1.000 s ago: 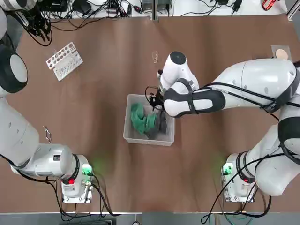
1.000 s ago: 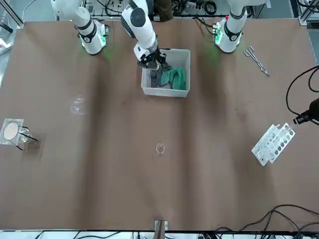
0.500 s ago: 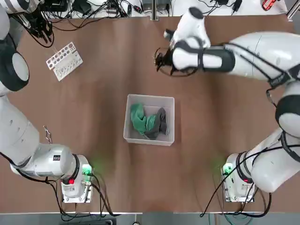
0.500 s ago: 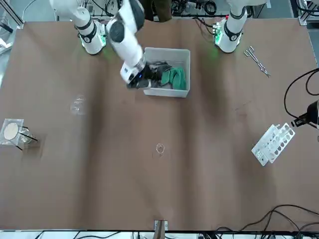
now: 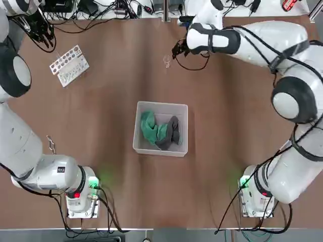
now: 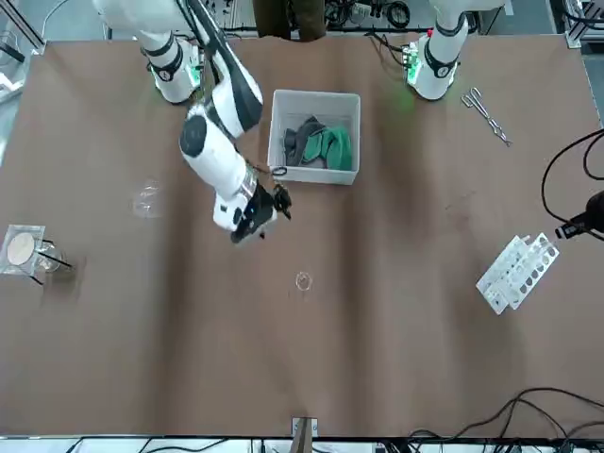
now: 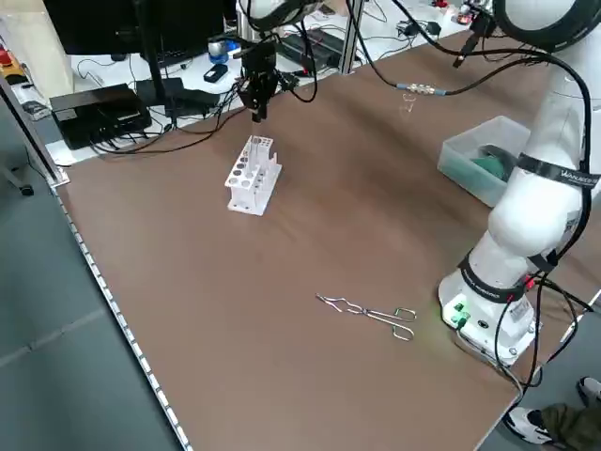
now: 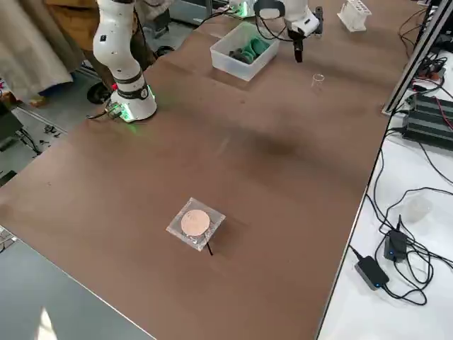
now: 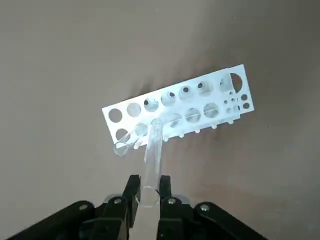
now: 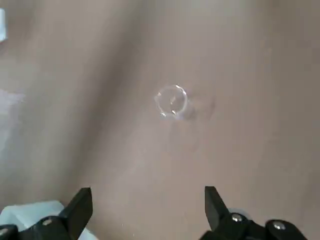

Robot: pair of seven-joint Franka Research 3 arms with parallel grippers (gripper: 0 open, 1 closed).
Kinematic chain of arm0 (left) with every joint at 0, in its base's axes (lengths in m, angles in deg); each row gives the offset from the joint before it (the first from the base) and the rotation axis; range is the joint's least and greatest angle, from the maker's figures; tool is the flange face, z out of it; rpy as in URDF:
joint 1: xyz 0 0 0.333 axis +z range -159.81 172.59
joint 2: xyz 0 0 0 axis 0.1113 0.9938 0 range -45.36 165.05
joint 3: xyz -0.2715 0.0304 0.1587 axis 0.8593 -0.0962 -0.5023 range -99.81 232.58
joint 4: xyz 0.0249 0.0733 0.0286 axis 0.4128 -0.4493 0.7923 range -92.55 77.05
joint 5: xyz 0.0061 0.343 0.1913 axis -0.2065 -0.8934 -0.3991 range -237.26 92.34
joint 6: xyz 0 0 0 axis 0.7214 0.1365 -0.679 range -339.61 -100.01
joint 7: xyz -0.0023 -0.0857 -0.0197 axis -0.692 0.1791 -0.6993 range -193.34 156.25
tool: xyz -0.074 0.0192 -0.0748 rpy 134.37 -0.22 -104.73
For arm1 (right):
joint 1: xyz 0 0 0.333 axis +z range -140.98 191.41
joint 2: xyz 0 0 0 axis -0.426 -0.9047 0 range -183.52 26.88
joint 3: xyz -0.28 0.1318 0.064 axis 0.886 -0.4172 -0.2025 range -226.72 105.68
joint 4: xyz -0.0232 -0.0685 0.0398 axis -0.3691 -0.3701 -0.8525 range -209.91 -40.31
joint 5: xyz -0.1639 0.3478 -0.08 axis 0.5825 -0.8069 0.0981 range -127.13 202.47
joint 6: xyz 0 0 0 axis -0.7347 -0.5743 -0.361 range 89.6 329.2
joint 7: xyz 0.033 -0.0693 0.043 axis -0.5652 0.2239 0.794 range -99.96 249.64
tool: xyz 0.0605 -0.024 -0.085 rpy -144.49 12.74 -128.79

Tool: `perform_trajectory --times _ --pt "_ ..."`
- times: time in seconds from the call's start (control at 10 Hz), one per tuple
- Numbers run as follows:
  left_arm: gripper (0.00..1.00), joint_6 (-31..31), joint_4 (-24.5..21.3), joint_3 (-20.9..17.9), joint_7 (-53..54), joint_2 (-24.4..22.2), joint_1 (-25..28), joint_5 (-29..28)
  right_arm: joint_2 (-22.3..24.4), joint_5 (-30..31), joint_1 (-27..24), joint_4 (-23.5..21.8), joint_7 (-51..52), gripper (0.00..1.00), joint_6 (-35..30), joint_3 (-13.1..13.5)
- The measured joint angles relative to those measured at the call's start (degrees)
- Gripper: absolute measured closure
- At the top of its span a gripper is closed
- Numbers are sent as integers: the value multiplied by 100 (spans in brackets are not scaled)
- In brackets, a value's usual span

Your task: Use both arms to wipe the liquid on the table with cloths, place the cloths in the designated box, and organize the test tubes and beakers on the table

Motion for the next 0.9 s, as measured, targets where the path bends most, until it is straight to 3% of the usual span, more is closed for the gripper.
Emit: perform_trajectory --times 0.2,0.4,0.5,0.7,0.9 --pt "79 0 -3 1 0 30 -8 0 -425 -1746 -245 260 2237 1 -17 -10" --pt "75 0 -7 0 1 36 -10 0 -835 -3671 -595 383 4693 1 -599 -5" --pt "61 0 -7 0 2 38 -10 0 -1043 -4319 -752 481 5873 1 -952 -3" --pt "33 0 -8 0 4 39 -19 0 -1335 -4734 -920 612 7371 1 -1198 -6" --pt "29 0 -7 0 5 39 -21 0 -1474 -5076 -993 657 8632 1 -1356 -9"
